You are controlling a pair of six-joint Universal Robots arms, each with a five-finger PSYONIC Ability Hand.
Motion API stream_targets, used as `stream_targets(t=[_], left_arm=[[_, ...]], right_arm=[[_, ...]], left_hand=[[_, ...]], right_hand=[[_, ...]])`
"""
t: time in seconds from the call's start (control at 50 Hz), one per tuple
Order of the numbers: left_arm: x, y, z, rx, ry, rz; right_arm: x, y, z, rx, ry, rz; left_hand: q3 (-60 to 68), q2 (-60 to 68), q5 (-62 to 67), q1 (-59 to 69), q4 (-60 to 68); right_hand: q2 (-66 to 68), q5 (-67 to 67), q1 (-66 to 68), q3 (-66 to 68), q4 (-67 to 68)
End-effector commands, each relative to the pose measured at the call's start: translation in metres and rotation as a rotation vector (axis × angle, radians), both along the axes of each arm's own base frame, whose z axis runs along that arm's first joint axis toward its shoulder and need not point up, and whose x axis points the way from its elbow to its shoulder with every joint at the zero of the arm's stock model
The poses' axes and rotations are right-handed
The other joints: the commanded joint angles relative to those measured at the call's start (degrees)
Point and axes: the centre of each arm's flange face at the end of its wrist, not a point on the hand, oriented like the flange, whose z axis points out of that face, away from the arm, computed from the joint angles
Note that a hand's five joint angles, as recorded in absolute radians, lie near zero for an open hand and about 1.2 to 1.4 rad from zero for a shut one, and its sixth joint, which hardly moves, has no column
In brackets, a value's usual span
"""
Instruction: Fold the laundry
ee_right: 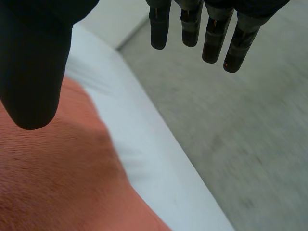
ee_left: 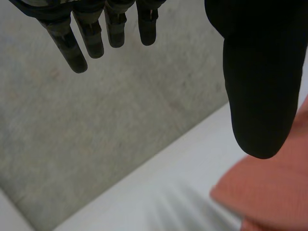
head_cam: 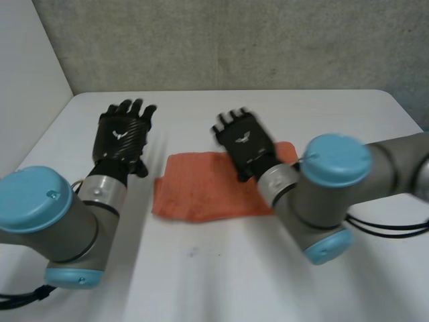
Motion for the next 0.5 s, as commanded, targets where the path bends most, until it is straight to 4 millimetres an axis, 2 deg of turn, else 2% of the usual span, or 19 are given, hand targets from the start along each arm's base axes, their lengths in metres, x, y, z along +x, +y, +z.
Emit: stream_targets(t=[0.02,0.08,0.1,0.12,0.14,0.16,0.18,0.2,0.22,0.26,0.28,0.3,0.38,0.42,0.44,0.46,0.48,0.5], left_arm=[[-0.039,0.004,0.009,-0.033,0.057,-0.115],[-0.057,0.007,-0.007,0.011,0.06,-0.179],[-0.057,0.007,-0.007,0.011,0.06,-0.179],[-0.062,0.007,-0.014,0.037,0.048,-0.19],[-0.063,0.006,-0.021,0.061,0.036,-0.189],[-0.063,0.006,-0.021,0.062,0.036,-0.189],[-0.064,0.005,-0.025,0.084,0.026,-0.188],[-0.063,0.006,-0.028,0.106,0.015,-0.186],[-0.063,0.006,-0.028,0.106,0.015,-0.186],[-0.062,0.007,-0.03,0.123,0.009,-0.183],[-0.06,0.009,-0.029,0.137,0.005,-0.181],[-0.057,0.01,-0.027,0.146,0.006,-0.173],[-0.046,0.013,-0.016,0.149,0.016,-0.143],[-0.039,0.013,-0.011,0.147,0.023,-0.119],[-0.029,0.01,-0.007,0.144,0.028,-0.087],[-0.019,0.006,-0.002,0.14,0.032,-0.055],[-0.018,0.006,-0.002,0.139,0.032,-0.055],[-0.009,0.003,0.002,0.135,0.037,-0.026]], right_arm=[[-0.06,-0.012,0.003,0.279,-0.139,-0.174],[-0.078,-0.015,-0.015,0.369,-0.092,-0.233],[-0.086,-0.017,-0.026,0.404,-0.071,-0.261],[-0.086,-0.017,-0.026,0.405,-0.071,-0.261],[-0.095,-0.021,-0.037,0.435,-0.044,-0.288],[-0.095,-0.021,-0.037,0.436,-0.044,-0.289],[-0.1,-0.024,-0.047,0.451,-0.018,-0.307],[-0.104,-0.027,-0.055,0.449,0.005,-0.315],[-0.104,-0.027,-0.055,0.449,0.006,-0.315],[-0.111,-0.033,-0.068,0.447,0.057,-0.33],[-0.111,-0.033,-0.068,0.447,0.058,-0.33],[-0.115,-0.039,-0.071,0.439,0.078,-0.341],[-0.116,-0.048,-0.065,0.381,0.112,-0.337],[-0.111,-0.063,-0.046,0.287,0.1,-0.34],[-0.111,-0.063,-0.046,0.286,0.1,-0.34],[-0.104,-0.068,-0.032,0.233,0.08,-0.341],[-0.088,-0.066,-0.015,0.175,0.053,-0.312],[-0.088,-0.066,-0.015,0.174,0.053,-0.311]], left_hand=[[0.4,0.6,-1.8,-0.3,0.3],[0.9,1.1,-1.3,0.2,0.8],[0.9,1.1,-1.3,0.2,0.8],[0.9,1.1,-1.3,0.2,0.8],[0.7,1.0,-1.5,0.0,0.7],[0.7,1.0,-1.5,0.0,0.7],[0.7,1.0,-1.5,0.0,0.7],[0.6,0.8,-1.6,-0.1,0.5],[0.6,0.8,-1.6,-0.1,0.5],[0.4,0.6,-1.8,-0.3,0.3],[0.4,0.6,-1.8,-0.3,0.3],[0.4,0.6,-1.8,-0.3,0.3],[0.4,0.6,-1.8,-0.3,0.3],[0.4,0.6,-1.8,-0.3,0.3],[0.4,0.6,-1.8,-0.3,0.3],[0.4,0.6,-1.8,-0.3,0.3],[0.4,0.6,-1.8,-0.3,0.3],[0.4,0.6,-1.8,-0.3,0.3]], right_hand=[[-2.7,-4.3,-2.3,-2.4,-3.6],[-2.7,-4.3,-2.3,-2.4,-3.6],[-2.7,-4.3,-2.3,-2.4,-3.6],[-2.7,-4.3,-2.3,-2.4,-3.6],[-1.7,-3.3,-1.3,-1.4,-2.5],[-1.6,-3.2,-1.2,-1.3,-2.5],[4.5,2.9,4.9,4.8,3.7],[17.8,16.2,18.2,18.0,16.9],[17.9,16.3,18.3,18.2,17.0],[49.4,47.8,49.8,49.6,48.5],[49.5,47.9,49.9,49.8,48.6],[65.3,63.7,65.7,65.6,64.5],[67.3,65.7,67.7,67.6,66.4],[67.3,65.7,67.7,67.6,66.4],[67.3,65.7,67.7,67.6,66.4],[67.3,65.7,67.7,67.6,66.4],[67.3,65.7,67.7,67.6,66.4],[67.3,65.7,67.7,67.6,66.4]])
